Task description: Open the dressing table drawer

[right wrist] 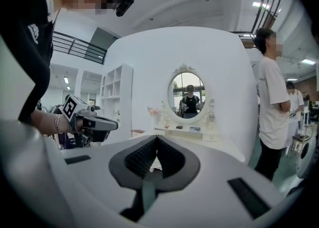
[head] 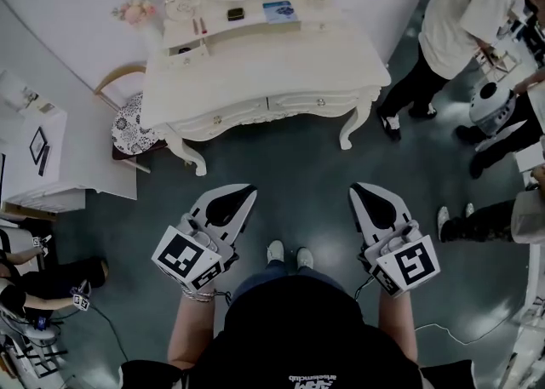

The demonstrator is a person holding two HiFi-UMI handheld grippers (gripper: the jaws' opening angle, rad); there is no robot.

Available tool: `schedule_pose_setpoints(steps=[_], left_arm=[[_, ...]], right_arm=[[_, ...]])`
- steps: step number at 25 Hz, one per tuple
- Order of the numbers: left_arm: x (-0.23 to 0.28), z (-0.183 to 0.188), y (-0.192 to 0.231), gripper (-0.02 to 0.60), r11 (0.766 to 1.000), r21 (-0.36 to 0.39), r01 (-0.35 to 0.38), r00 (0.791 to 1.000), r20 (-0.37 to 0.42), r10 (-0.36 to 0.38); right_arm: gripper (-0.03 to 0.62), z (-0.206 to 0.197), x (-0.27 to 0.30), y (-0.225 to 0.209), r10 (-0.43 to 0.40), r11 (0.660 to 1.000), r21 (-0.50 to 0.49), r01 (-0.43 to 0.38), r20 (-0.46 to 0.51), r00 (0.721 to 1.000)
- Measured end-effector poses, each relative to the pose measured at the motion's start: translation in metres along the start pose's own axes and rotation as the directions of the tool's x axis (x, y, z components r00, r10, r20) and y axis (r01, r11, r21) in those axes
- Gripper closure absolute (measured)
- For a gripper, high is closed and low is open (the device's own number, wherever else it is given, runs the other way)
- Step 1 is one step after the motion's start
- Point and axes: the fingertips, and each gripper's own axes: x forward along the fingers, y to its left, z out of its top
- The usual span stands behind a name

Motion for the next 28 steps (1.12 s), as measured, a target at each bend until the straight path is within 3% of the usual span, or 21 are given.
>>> schedule_pose_setpoints(steps=[6, 9, 14, 28], left_arm=[[-0.004, 0.001, 0.023, 0.563, 0.998, 0.021, 0.056, 0.998, -0.006, -0.056], [-0.007, -0.005, 0.032, 0.563, 0.996, 0.045, 0.071, 0.997, -0.027, -0.07], [-0.012, -0.014, 0.043, 0.563, 0.996, 0.008, 0.093, 0.995, -0.045, -0.093], [0.023, -0.015, 0.066, 0.563, 0.997, -0.012, 0.083, 0.995, -0.056, -0.083]], right_arm=[[0.576, -0.006, 0.012, 0.01, -0.075, 0.995, -0.069, 0.07, -0.068, 0.995], [0.577, -0.011, 0.016, 0.016, -0.102, 0.994, -0.056, 0.098, -0.078, 0.992], [0.576, -0.016, 0.022, 0.021, -0.14, 0.99, -0.031, 0.137, -0.111, 0.984], [0.577, -0.024, 0.053, -0.017, -0.099, 0.995, -0.007, 0.099, -0.115, 0.988]])
